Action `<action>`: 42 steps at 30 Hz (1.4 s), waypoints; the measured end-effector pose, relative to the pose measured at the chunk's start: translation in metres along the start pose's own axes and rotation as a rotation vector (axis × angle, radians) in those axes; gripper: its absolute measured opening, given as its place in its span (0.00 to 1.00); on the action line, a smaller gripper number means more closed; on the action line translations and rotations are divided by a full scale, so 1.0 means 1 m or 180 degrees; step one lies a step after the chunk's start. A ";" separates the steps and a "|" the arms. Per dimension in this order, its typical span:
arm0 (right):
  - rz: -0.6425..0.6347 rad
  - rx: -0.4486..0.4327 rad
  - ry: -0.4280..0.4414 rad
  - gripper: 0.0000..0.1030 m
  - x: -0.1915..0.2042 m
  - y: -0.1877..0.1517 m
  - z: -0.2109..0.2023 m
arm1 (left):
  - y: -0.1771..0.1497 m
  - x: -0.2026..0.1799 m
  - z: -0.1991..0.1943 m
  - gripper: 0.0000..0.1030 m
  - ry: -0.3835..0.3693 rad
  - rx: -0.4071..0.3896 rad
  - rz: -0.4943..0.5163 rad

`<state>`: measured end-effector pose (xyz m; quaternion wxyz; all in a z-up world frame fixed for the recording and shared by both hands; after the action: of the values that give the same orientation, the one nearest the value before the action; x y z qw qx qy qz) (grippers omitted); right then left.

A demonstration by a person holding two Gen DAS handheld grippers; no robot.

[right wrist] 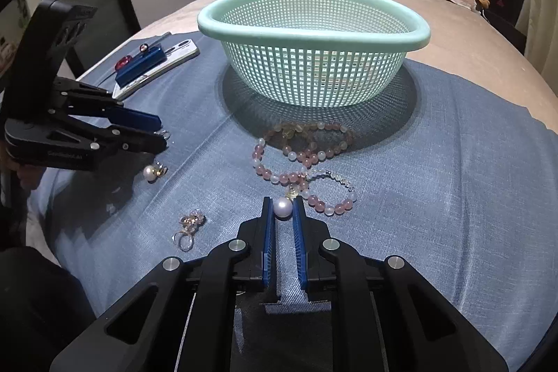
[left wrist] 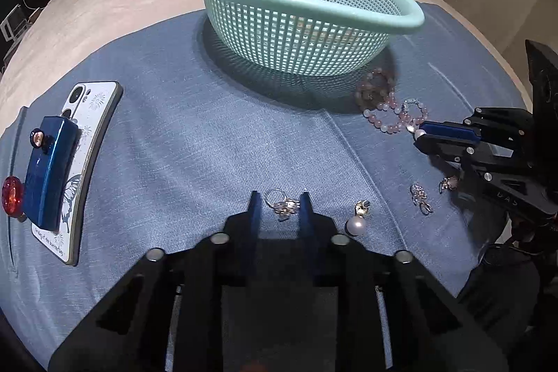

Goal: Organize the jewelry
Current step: 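Lift both earrings and carry them over the green basket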

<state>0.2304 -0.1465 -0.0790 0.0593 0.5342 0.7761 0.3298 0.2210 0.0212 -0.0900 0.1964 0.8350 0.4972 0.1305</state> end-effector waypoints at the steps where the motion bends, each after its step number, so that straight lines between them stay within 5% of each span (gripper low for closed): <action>1: 0.0047 0.0001 0.0020 0.11 -0.001 0.000 0.000 | 0.000 -0.001 0.001 0.18 0.0016 -0.0001 0.0003; 20: 0.0264 -0.0028 0.0099 0.10 -0.009 -0.009 -0.035 | -0.010 -0.006 -0.028 0.15 -0.0047 -0.0093 -0.0119; 33: 0.0326 -0.0063 -0.0070 0.10 -0.017 0.023 -0.076 | 0.018 -0.003 -0.066 0.15 0.0037 -0.0246 -0.0005; 42: 0.0148 -0.0253 -0.0114 0.10 -0.009 0.069 -0.098 | 0.068 0.000 -0.094 0.15 0.0123 -0.0478 0.0167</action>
<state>0.2449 -0.1841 0.0345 0.0867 0.5551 0.7486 0.3522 0.2354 0.0108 0.0250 0.2454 0.8279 0.4677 0.1886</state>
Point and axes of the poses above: each gripper's, at about its wrist camera, not at the fingertips, and z roughly the way its jaws point, x to its left, y to its top, the point moved 3 cm from there along z, roughly the way its jaws point, and after that the axes turned 12 degrees about z, right-handed, at the moved point
